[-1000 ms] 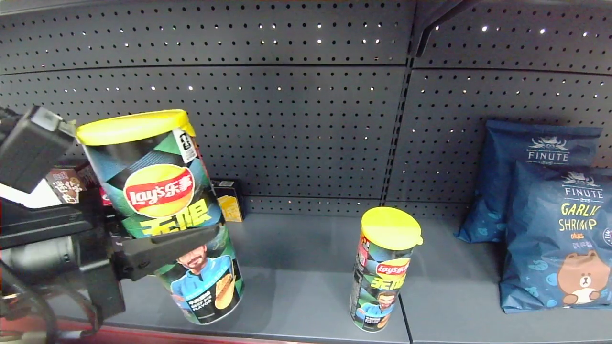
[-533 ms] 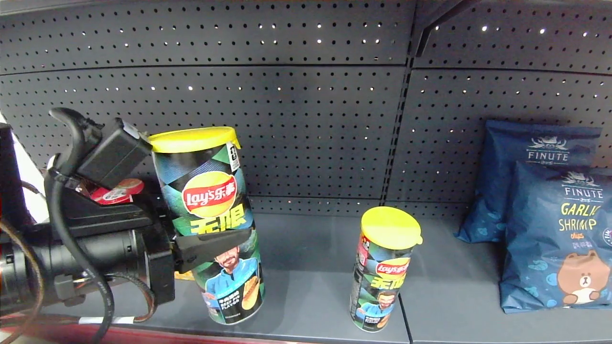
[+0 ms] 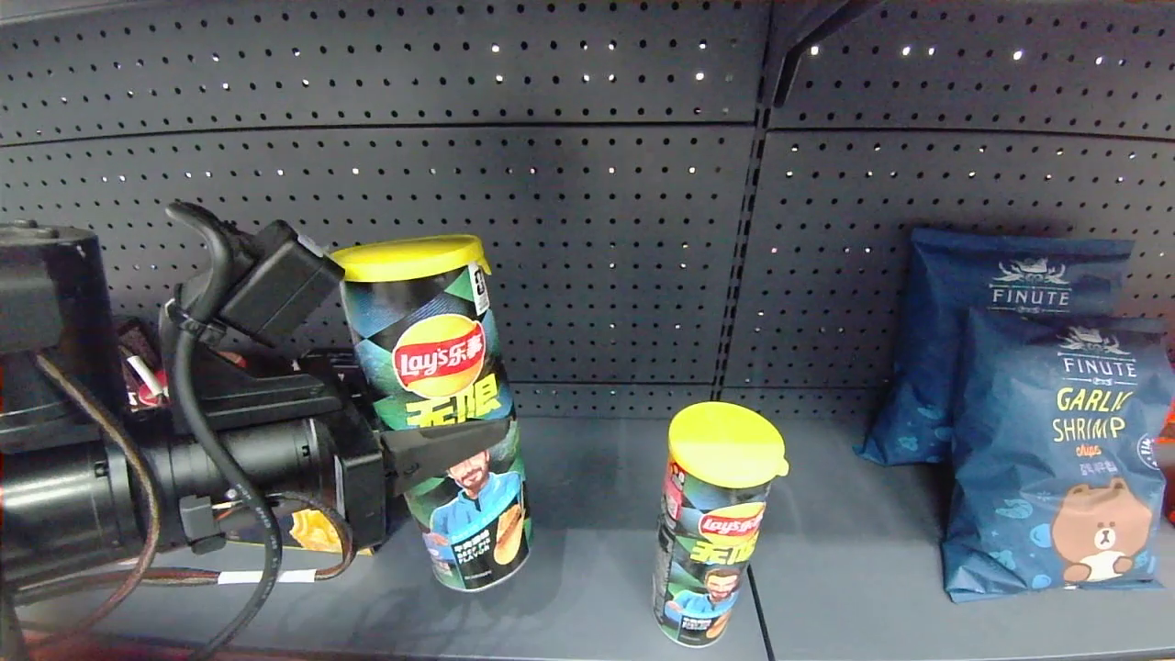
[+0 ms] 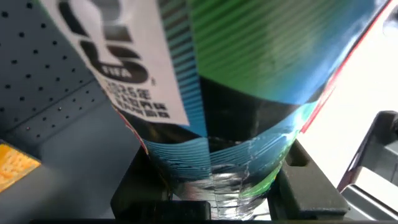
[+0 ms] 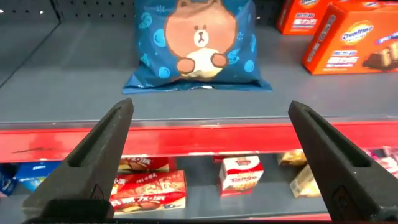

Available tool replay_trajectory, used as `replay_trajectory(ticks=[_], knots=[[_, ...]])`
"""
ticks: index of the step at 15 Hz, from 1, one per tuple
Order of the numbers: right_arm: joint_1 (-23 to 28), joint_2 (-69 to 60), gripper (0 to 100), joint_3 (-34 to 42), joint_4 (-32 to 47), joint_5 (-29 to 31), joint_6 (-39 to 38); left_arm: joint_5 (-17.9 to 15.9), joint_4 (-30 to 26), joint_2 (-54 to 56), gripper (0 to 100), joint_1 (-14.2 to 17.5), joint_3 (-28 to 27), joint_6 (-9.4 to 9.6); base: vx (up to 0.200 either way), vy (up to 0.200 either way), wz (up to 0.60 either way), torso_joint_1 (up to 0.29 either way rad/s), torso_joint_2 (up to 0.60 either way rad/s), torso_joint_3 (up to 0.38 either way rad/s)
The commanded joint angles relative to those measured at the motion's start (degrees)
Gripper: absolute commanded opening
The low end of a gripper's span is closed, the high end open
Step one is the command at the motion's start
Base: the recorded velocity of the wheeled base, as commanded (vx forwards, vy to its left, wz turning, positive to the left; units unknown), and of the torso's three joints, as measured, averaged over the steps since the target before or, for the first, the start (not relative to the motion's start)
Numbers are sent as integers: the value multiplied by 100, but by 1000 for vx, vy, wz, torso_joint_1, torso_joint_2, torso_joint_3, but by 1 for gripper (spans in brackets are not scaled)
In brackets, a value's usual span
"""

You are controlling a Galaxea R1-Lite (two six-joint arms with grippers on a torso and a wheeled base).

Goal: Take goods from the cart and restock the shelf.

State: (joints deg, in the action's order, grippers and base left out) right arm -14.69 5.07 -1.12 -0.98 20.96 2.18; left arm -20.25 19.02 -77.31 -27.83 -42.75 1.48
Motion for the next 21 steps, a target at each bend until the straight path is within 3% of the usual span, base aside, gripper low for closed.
replay_trajectory(ticks=[1, 7, 10, 13, 15, 19, 20, 21], knots=[[1, 29, 100, -11, 1, -4, 2, 3, -12, -21, 0, 23, -14, 2, 0, 0, 0, 0, 0, 0], [1, 29, 100, -11, 1, -13, -7, 3, -3, -144, 0, 59, -137, 37, 0, 0, -200, 2, 1, 2], [1, 29, 100, -11, 1, -13, -7, 337, 14, -372, 0, 217, -277, 37, 0, 0, 0, 0, 0, 0], [1, 29, 100, -11, 1, -13, -7, 425, 586, -820, 0, 419, -313, 72, 0, 0, 0, 0, 0, 0], [1, 29, 100, -11, 10, -13, -7, 399, 1412, -1260, 0, 498, -313, 2, 0, 0, 0, 0, 0, 0], [1, 29, 100, -11, 10, -13, -7, 408, 1816, -1963, 0, 639, -497, 125, 0, 0, 0, 0, 0, 0], [1, 29, 100, -11, 1, -13, -7, 364, 1842, -2244, 0, 639, -532, 213, 0, 0, 0, 0, 0, 0], [1, 29, 100, -11, 1, -13, -7, -137, 1930, -2446, 0, 639, -629, 222, 0, 0, 0, 0, 0, 0]])
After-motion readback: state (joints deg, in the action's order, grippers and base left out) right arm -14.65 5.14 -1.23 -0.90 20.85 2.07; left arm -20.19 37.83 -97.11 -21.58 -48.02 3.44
